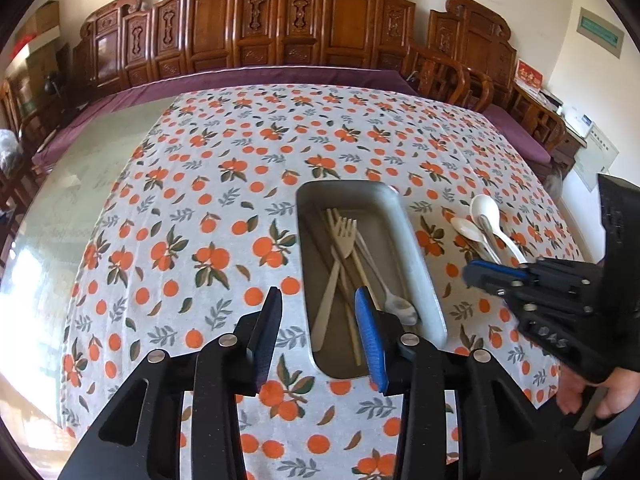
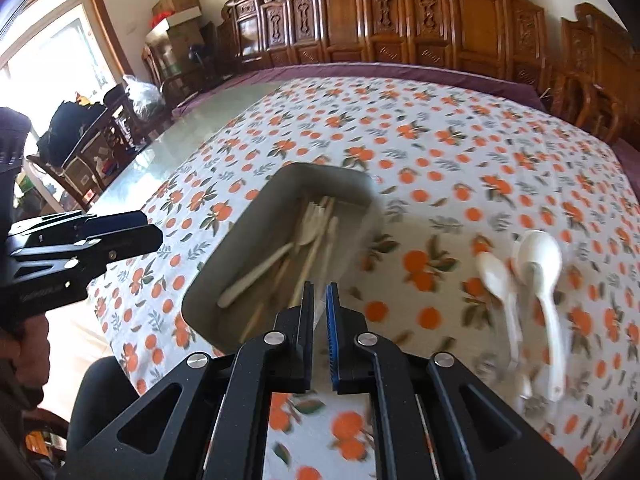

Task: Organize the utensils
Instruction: 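Grasp the metal fork on the cloth with the right tool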

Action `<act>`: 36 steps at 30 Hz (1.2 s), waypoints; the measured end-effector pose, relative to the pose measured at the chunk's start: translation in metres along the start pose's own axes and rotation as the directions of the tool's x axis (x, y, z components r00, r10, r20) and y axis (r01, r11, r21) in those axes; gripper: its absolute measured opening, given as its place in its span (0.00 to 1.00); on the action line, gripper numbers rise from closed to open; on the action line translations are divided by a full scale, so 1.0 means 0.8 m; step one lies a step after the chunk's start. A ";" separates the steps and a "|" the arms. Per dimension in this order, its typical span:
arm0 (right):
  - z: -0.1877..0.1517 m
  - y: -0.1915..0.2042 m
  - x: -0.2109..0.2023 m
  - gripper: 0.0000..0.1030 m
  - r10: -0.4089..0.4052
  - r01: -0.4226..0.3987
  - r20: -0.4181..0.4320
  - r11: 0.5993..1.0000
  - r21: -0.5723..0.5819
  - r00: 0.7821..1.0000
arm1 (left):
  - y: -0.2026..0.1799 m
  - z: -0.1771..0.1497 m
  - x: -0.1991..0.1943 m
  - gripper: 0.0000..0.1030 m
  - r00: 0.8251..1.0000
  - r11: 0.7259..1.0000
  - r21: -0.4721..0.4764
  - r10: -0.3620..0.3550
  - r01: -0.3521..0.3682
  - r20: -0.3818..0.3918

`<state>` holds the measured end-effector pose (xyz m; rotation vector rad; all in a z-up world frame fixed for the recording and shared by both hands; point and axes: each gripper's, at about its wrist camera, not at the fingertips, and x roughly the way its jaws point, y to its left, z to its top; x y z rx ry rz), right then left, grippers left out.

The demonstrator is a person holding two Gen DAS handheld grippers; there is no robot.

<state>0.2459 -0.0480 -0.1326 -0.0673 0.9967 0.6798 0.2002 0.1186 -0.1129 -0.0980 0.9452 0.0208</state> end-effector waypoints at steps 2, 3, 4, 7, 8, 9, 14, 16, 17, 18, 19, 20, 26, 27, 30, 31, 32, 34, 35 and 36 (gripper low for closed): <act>-0.005 -0.009 -0.014 0.08 -0.014 0.014 0.013 1.000 0.002 1.000 | -0.006 0.001 0.000 0.35 1.000 1.000 0.007 -0.004 0.004 0.000; -0.009 -0.017 -0.022 0.08 -0.022 0.022 0.020 1.000 0.005 1.000 | -0.009 0.001 0.000 0.35 1.000 1.000 0.010 -0.006 0.006 0.000; -0.012 -0.023 -0.029 0.08 -0.029 0.028 0.025 1.000 0.008 0.999 | -0.012 0.001 0.001 0.36 1.000 1.000 0.013 -0.008 0.008 0.000; -0.023 -0.043 -0.050 0.08 -0.052 0.050 0.042 0.998 0.027 0.998 | -0.024 0.003 0.003 0.37 1.000 1.000 0.025 -0.018 0.018 -0.001; -0.027 -0.049 -0.055 0.08 -0.059 0.058 0.047 0.998 0.034 0.997 | -0.027 0.004 0.003 0.40 1.000 0.999 0.029 -0.020 0.020 0.000; -0.033 -0.057 -0.062 0.08 -0.069 0.067 0.050 0.997 0.042 0.996 | -0.032 0.005 0.004 0.42 1.000 0.999 0.034 -0.022 0.022 0.001; -0.053 -0.091 -0.082 0.08 -0.117 0.114 0.046 0.991 0.065 0.992 | -0.052 0.009 0.011 0.59 0.999 0.998 0.053 -0.037 0.037 0.000; -0.060 -0.104 -0.087 0.08 -0.137 0.134 0.042 0.989 0.069 0.990 | -0.058 0.010 0.014 0.68 0.999 0.998 0.055 -0.041 0.041 0.002; -0.063 -0.109 -0.088 0.09 -0.147 0.144 0.039 0.987 0.072 0.988 | -0.062 0.011 0.016 0.72 0.999 0.997 0.058 -0.045 0.045 0.002; -0.066 -0.116 -0.090 0.14 -0.152 0.149 0.035 0.986 0.077 0.988 | -0.066 0.012 0.017 0.74 0.999 0.997 0.061 -0.049 0.048 0.001; -0.070 -0.120 -0.091 0.18 -0.157 0.154 0.034 0.985 0.081 0.987 | -0.070 0.012 0.019 0.77 0.999 0.997 0.064 -0.050 0.050 0.001; -0.072 -0.127 -0.092 0.18 -0.164 0.161 0.032 0.983 0.088 0.986 | -0.075 0.013 0.022 0.78 0.999 0.996 0.067 -0.055 0.055 0.000; -0.078 -0.149 -0.083 0.20 -0.178 0.176 0.011 0.978 0.109 0.984 | -0.096 0.012 0.034 0.80 0.998 0.994 0.088 -0.066 0.067 -0.020; -0.079 -0.153 -0.079 0.20 -0.178 0.177 0.004 0.978 0.112 0.984 | -0.099 0.011 0.035 0.80 0.998 0.993 0.091 -0.067 0.069 -0.022; -0.078 -0.162 -0.063 0.20 -0.171 0.171 -0.015 0.978 0.123 0.985 | -0.107 0.008 0.039 0.80 0.997 0.992 0.101 -0.071 0.074 -0.031; -0.076 -0.164 -0.056 0.20 -0.169 0.170 -0.020 0.977 0.127 0.985 | -0.109 0.007 0.040 0.80 0.997 0.992 0.103 -0.072 0.075 -0.033; -0.075 -0.166 -0.050 0.20 -0.165 0.167 -0.026 0.977 0.132 0.986 | -0.110 0.006 0.040 0.80 0.997 0.992 0.105 -0.073 0.076 -0.033; -0.071 -0.170 -0.035 0.20 -0.156 0.160 -0.040 0.977 0.137 0.987 | -0.113 0.005 0.041 0.80 0.997 0.991 0.109 -0.072 0.076 -0.036; -0.069 -0.171 -0.028 0.20 -0.155 0.160 -0.047 0.978 0.136 0.987 | -0.114 0.004 0.041 0.80 0.997 0.991 0.111 -0.074 0.077 -0.038; -0.067 -0.174 -0.018 0.20 -0.159 0.166 -0.059 0.976 0.140 0.985 | -0.115 0.003 0.041 0.80 0.997 0.991 0.112 -0.074 0.078 -0.039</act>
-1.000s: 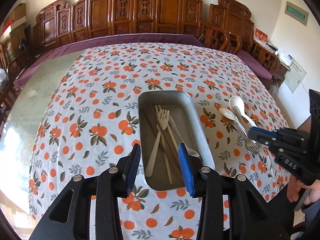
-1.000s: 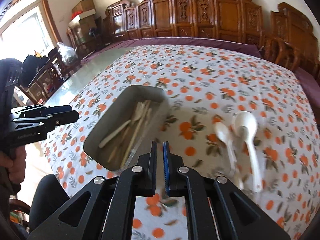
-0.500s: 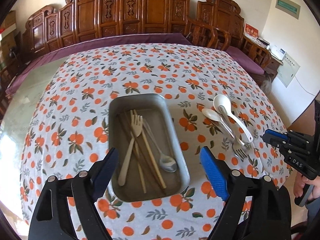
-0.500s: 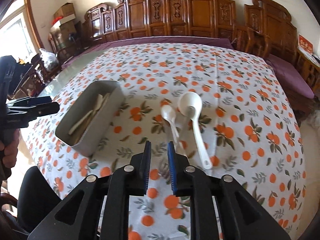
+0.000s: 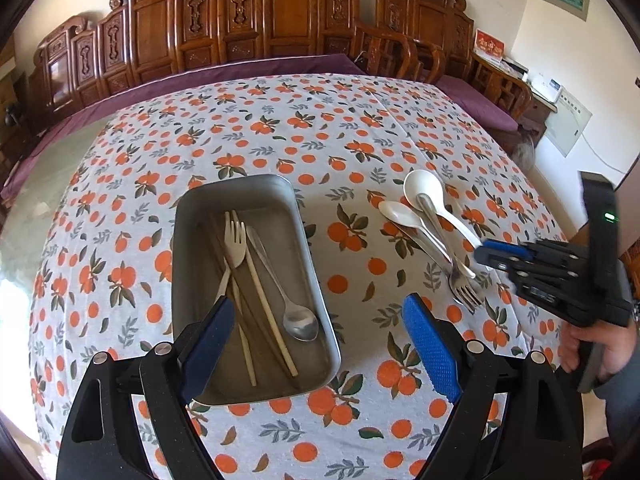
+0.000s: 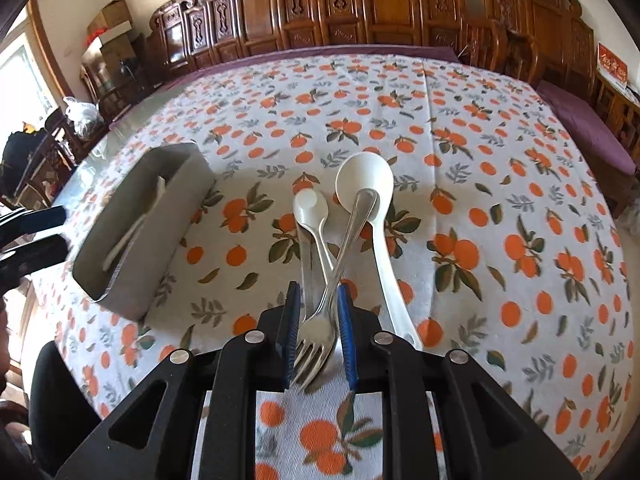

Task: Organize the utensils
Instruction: 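Grasp the metal fork on the cloth with the right tool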

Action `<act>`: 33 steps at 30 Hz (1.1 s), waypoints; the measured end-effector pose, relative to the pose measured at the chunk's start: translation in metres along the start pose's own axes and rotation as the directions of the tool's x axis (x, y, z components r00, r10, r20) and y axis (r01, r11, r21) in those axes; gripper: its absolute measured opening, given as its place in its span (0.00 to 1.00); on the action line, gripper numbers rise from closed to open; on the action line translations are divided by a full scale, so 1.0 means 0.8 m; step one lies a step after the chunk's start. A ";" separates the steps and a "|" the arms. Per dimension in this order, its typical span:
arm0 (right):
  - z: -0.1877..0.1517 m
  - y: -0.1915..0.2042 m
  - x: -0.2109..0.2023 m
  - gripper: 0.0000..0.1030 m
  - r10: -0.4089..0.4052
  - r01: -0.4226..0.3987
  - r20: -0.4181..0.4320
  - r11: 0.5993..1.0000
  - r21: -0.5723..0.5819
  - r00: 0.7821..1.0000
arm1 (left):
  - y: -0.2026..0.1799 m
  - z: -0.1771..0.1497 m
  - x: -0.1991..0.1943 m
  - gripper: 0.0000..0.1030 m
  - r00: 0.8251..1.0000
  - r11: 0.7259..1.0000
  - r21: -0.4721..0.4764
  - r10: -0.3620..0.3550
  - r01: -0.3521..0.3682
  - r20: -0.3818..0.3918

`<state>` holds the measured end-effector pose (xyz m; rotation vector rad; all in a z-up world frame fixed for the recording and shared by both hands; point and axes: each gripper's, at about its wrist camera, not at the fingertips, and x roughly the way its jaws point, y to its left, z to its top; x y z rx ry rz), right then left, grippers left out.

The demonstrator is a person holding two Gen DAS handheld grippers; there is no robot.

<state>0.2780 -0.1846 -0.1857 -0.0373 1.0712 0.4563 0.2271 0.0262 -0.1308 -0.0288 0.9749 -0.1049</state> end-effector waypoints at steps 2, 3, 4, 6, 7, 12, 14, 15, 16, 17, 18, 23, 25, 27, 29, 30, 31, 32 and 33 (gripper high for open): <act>0.003 -0.003 0.013 0.20 0.005 -0.005 -0.018 1.000 0.015 1.000 | -0.002 -0.001 0.000 0.80 1.000 1.000 0.004 0.001 -0.001 -0.002; 0.005 -0.005 0.023 0.20 0.006 -0.005 -0.029 1.000 0.025 1.000 | -0.002 -0.002 0.000 0.80 1.000 1.000 0.005 0.000 0.000 -0.003; 0.007 -0.007 0.028 0.20 0.003 -0.002 -0.036 1.000 0.028 0.999 | -0.003 -0.002 0.000 0.80 1.000 1.000 0.006 0.000 0.000 -0.004; 0.009 -0.010 0.041 0.20 -0.008 0.010 -0.052 0.999 0.037 0.999 | -0.004 -0.003 0.000 0.80 1.000 1.000 0.008 0.000 0.000 -0.006; 0.009 -0.012 0.046 0.20 -0.009 0.011 -0.060 0.999 0.044 0.998 | -0.004 -0.004 0.000 0.80 1.000 1.000 0.008 0.000 0.000 -0.006; 0.010 -0.016 0.064 0.21 -0.010 0.016 -0.087 0.998 0.066 0.996 | -0.004 -0.005 -0.001 0.80 1.000 1.000 0.008 0.000 0.000 -0.006; 0.011 -0.013 0.065 0.17 -0.012 0.018 -0.094 0.998 0.064 0.996 | -0.003 -0.005 -0.002 0.80 1.000 1.000 0.008 0.000 0.000 -0.005; 0.012 -0.012 0.065 0.16 -0.009 0.015 -0.097 0.998 0.064 0.995 | -0.003 -0.005 -0.002 0.80 1.000 1.000 0.008 0.000 0.000 -0.004; 0.011 -0.011 0.064 0.15 -0.011 0.017 -0.100 0.998 0.066 0.995 | -0.003 -0.005 -0.003 0.80 1.000 1.000 0.008 -0.001 0.001 -0.004; 0.011 -0.010 0.064 0.14 -0.012 0.019 -0.102 0.998 0.068 0.995 | -0.003 -0.006 -0.003 0.80 1.000 1.000 0.007 0.000 0.000 -0.003; 0.010 -0.008 0.062 0.13 -0.010 0.017 -0.104 0.997 0.070 0.995 | -0.003 -0.007 -0.005 0.80 1.000 1.000 0.007 0.000 0.000 -0.002; 0.002 -0.002 0.052 0.11 0.006 0.003 -0.101 0.997 0.082 0.995 | -0.002 -0.007 -0.005 0.80 1.000 1.000 0.008 0.001 -0.001 -0.003; 0.001 0.000 0.046 0.11 0.013 -0.005 -0.091 0.996 0.090 0.996 | -0.002 -0.007 -0.005 0.80 1.000 1.000 0.008 0.000 0.000 -0.003; 0.001 0.000 0.039 0.11 0.017 -0.010 -0.078 0.996 0.094 0.997 | -0.003 -0.008 -0.007 0.80 1.000 1.000 0.012 0.001 -0.001 -0.003; 0.003 -0.001 0.033 0.11 0.018 -0.011 -0.064 0.995 0.096 0.998 | -0.005 -0.010 -0.008 0.80 1.000 1.000 0.015 0.001 -0.001 -0.003; 0.004 -0.002 0.029 0.11 0.020 -0.014 -0.056 0.995 0.098 0.998 | -0.006 -0.010 -0.008 0.80 1.000 1.000 0.016 0.002 -0.002 -0.004; 0.004 -0.003 0.026 0.10 0.022 -0.017 -0.049 0.995 0.100 0.999 | -0.007 -0.010 -0.009 0.80 1.000 1.000 0.016 0.002 -0.002 -0.004; 0.005 -0.004 0.023 0.09 0.026 -0.021 -0.043 0.995 0.101 0.999 | -0.008 -0.010 -0.009 0.80 1.000 1.000 0.017 0.002 -0.001 -0.005; 0.005 -0.004 0.018 0.05 0.028 -0.024 -0.036 0.995 0.097 0.999 | -0.009 -0.010 -0.008 0.80 1.000 1.000 0.018 0.001 -0.001 -0.005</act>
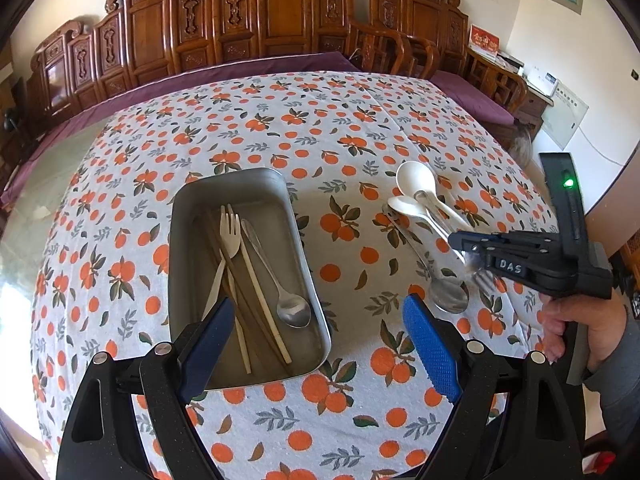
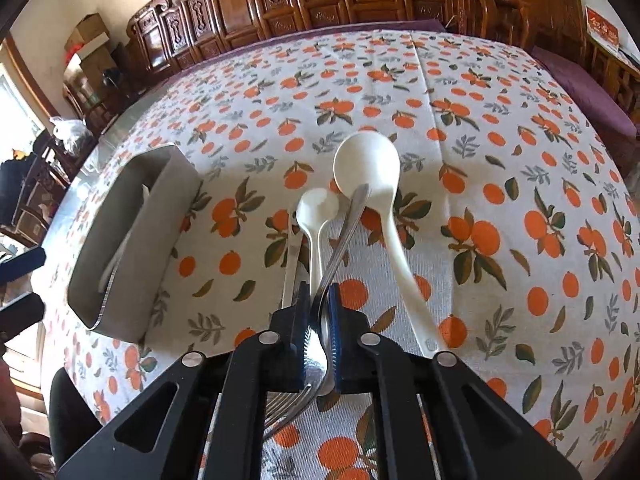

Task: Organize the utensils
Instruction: 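Grasp the metal fork on the cloth with the right tool, then grasp the smiley-face metal spoon with the left tool while the right tool holds the metal fork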

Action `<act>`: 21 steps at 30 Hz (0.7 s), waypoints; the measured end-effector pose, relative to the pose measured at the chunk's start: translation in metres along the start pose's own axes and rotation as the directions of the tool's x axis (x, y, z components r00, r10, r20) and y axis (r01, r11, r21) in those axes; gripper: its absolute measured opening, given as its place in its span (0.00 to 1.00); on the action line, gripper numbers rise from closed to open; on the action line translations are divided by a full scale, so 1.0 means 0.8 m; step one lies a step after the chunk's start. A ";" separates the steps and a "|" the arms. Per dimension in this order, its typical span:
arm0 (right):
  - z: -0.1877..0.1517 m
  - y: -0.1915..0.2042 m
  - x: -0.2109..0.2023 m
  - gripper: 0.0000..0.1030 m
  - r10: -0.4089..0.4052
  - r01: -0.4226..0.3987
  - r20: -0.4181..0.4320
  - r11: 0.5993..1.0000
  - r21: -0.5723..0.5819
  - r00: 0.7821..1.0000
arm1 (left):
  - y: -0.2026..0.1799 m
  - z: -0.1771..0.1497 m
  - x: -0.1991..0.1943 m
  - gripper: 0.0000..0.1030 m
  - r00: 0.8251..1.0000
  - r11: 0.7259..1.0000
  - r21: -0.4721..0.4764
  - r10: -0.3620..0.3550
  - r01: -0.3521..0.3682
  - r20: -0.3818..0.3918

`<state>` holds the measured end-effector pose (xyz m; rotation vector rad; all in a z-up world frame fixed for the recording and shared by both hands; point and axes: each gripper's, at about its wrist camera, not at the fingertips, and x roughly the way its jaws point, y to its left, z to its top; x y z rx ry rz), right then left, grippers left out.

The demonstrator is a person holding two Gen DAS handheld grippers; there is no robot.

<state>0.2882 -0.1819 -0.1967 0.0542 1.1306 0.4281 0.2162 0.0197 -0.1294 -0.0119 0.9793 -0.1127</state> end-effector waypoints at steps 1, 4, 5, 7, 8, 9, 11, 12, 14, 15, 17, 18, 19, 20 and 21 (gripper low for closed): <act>0.000 0.000 -0.003 0.05 0.010 -0.010 0.002 1.000 -0.004 1.000 | -0.002 0.000 0.001 0.80 1.000 1.000 0.002 0.001 -0.001 -0.001; -0.002 -0.002 -0.010 0.05 0.011 -0.011 0.005 1.000 -0.012 1.000 | -0.008 0.001 0.005 0.80 1.000 1.000 0.007 0.000 0.000 -0.005; -0.003 -0.003 -0.009 0.05 0.008 -0.008 0.000 1.000 -0.017 1.000 | -0.012 0.002 0.007 0.80 1.000 1.000 0.010 -0.001 0.001 -0.008; -0.005 -0.007 -0.010 0.05 0.005 -0.005 -0.001 1.000 -0.016 1.000 | -0.017 0.003 0.010 0.80 1.000 1.000 0.014 -0.004 0.004 -0.012; -0.006 -0.009 -0.012 0.05 0.014 -0.014 0.003 1.000 -0.009 1.000 | -0.021 0.003 0.012 0.80 1.000 1.000 0.017 -0.005 0.005 -0.014; -0.008 -0.011 -0.014 0.05 0.022 -0.022 0.007 1.000 -0.005 1.000 | -0.024 0.003 0.014 0.80 1.000 1.000 0.021 -0.007 0.007 -0.016; -0.009 -0.012 -0.021 0.05 0.031 -0.031 0.016 0.999 -0.009 0.999 | -0.032 0.005 0.020 0.80 1.000 0.999 0.031 -0.009 0.010 -0.025; -0.010 -0.013 -0.026 0.05 0.034 -0.033 0.022 0.999 -0.017 0.999 | -0.035 0.006 0.024 0.80 1.000 0.999 0.034 -0.010 0.011 -0.029; -0.011 -0.013 -0.037 0.05 0.034 -0.033 0.036 0.999 -0.036 0.999 | -0.042 0.008 0.032 0.80 0.999 0.999 0.040 -0.014 0.016 -0.041; -0.011 -0.014 -0.040 0.05 0.033 -0.031 0.041 0.999 -0.040 0.999 | -0.046 0.009 0.037 0.80 0.999 0.999 0.044 -0.014 0.016 -0.046; -0.012 -0.018 -0.047 0.05 0.029 -0.027 0.051 0.999 -0.045 0.998 | -0.056 0.011 0.046 0.80 0.999 0.998 0.056 -0.011 0.014 -0.050; -0.013 -0.022 -0.051 0.05 0.028 -0.025 0.055 0.999 -0.044 0.998 | -0.060 0.013 0.051 0.80 0.998 0.998 0.062 -0.008 0.011 -0.054; -0.015 -0.026 -0.053 0.05 0.028 -0.026 0.057 0.999 -0.042 0.998 | -0.065 0.014 0.055 0.80 0.998 0.998 0.067 -0.007 0.011 -0.058; -0.016 -0.029 -0.055 0.05 0.027 -0.025 0.059 0.999 -0.042 0.998 | -0.070 0.016 0.061 0.80 0.998 0.997 0.072 -0.007 0.011 -0.063; -0.017 -0.032 -0.056 0.05 0.026 -0.023 0.059 0.999 -0.042 0.998 | -0.075 0.017 0.067 0.80 0.998 0.997 0.076 -0.006 0.011 -0.069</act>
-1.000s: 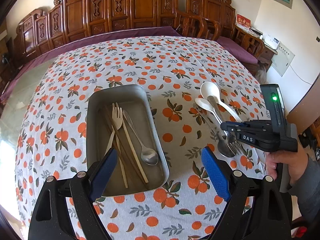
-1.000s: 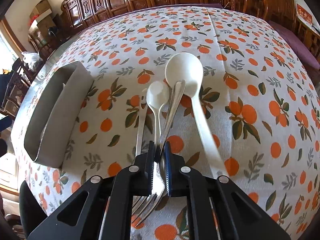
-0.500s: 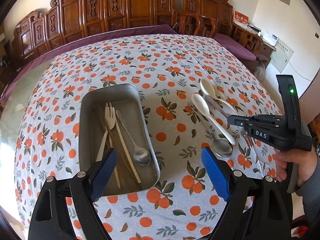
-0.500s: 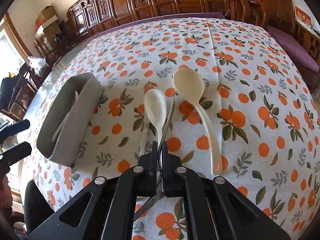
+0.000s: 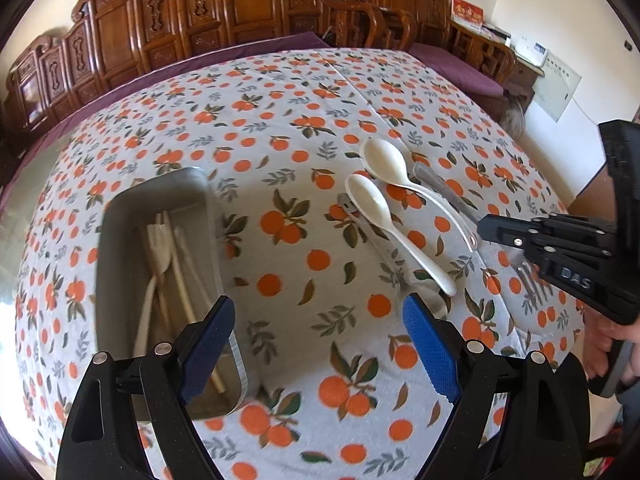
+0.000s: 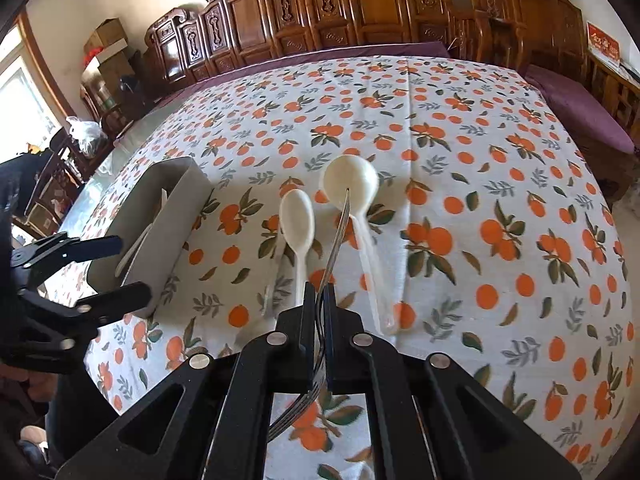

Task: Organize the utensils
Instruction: 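Grasp the smiley-face metal spoon with the left tool while the right tool holds the metal fork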

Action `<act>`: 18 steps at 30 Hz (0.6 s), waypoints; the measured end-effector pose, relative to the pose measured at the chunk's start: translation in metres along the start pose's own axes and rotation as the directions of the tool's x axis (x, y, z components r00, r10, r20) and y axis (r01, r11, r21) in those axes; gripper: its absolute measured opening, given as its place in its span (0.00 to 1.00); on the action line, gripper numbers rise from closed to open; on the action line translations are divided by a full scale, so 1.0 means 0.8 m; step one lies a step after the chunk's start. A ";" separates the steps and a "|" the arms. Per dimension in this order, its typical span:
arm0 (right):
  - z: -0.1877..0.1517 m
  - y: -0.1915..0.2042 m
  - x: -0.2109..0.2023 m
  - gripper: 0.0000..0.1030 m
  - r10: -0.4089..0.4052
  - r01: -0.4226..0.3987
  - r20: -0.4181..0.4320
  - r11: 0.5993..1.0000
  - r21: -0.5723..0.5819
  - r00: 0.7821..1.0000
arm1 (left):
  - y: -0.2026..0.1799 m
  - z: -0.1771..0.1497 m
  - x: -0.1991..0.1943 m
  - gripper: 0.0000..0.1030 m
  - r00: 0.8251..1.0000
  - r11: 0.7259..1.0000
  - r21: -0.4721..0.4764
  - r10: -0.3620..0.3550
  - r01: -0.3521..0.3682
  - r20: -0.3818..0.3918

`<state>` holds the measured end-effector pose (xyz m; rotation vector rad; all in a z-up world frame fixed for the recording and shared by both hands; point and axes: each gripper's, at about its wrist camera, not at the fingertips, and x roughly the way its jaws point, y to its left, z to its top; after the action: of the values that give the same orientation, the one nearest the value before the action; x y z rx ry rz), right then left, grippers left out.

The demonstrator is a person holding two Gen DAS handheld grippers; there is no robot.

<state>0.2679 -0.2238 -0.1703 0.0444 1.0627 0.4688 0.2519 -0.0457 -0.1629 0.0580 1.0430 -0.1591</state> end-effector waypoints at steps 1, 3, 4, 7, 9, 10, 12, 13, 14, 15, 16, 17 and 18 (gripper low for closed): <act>-0.002 -0.003 -0.001 0.05 -0.001 0.001 -0.001 1.000 -0.001 1.000 | -0.003 0.001 0.004 0.80 1.000 1.000 0.002 0.000 0.000 -0.005; -0.005 -0.008 -0.002 0.05 -0.002 0.002 -0.002 1.000 -0.003 1.000 | -0.012 0.006 0.017 0.80 1.000 1.000 0.011 -0.001 0.001 -0.015; -0.006 -0.011 -0.003 0.05 -0.001 0.001 -0.002 1.000 -0.004 1.000 | -0.015 0.008 0.021 0.80 1.000 1.000 0.012 0.001 0.000 -0.019; -0.010 -0.017 -0.004 0.05 0.000 0.000 -0.001 1.000 -0.004 1.000 | -0.026 0.017 0.040 0.80 0.999 1.000 0.009 -0.004 0.005 -0.035; -0.012 -0.022 -0.006 0.05 0.001 -0.001 0.001 1.000 -0.001 1.000 | -0.032 0.021 0.049 0.80 0.999 1.000 0.006 -0.013 0.013 -0.043; -0.013 -0.023 -0.007 0.05 0.002 -0.002 0.003 1.000 0.002 1.000 | -0.036 0.024 0.056 0.79 0.999 1.000 -0.001 -0.018 0.018 -0.049; -0.015 -0.027 -0.008 0.05 0.003 -0.003 0.005 1.000 0.007 1.000 | -0.041 0.028 0.066 0.73 0.998 1.000 -0.005 -0.020 0.020 -0.053; -0.015 -0.029 -0.008 0.05 0.004 -0.004 0.006 1.000 0.009 1.000 | -0.045 0.030 0.072 0.71 0.998 1.000 -0.004 -0.017 0.017 -0.060; -0.016 -0.031 -0.007 0.05 0.006 -0.006 0.006 1.000 0.014 1.000 | -0.047 0.031 0.077 0.67 0.998 1.000 -0.003 -0.015 0.015 -0.067; -0.016 -0.032 -0.008 0.05 0.006 -0.006 0.006 1.000 0.016 1.000 | -0.050 0.032 0.083 0.64 0.997 1.000 -0.004 -0.014 0.014 -0.076; -0.016 -0.033 -0.007 0.05 0.007 -0.007 0.006 1.000 0.018 1.000 | -0.051 0.033 0.088 0.62 0.996 1.000 -0.006 -0.014 0.014 -0.085; -0.017 -0.034 -0.007 0.05 0.008 -0.008 0.005 1.000 0.020 1.000 | -0.053 0.033 0.094 0.57 0.995 1.000 -0.009 -0.014 0.013 -0.099; -0.018 -0.034 -0.006 0.05 0.009 -0.009 0.004 1.000 0.020 1.000 | -0.054 0.032 0.101 0.56 0.993 1.000 -0.010 -0.013 0.012 -0.114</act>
<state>0.2634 -0.2533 -0.1803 0.0683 1.0634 0.4659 0.3066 -0.1001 -0.2183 0.0524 1.1583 -0.1633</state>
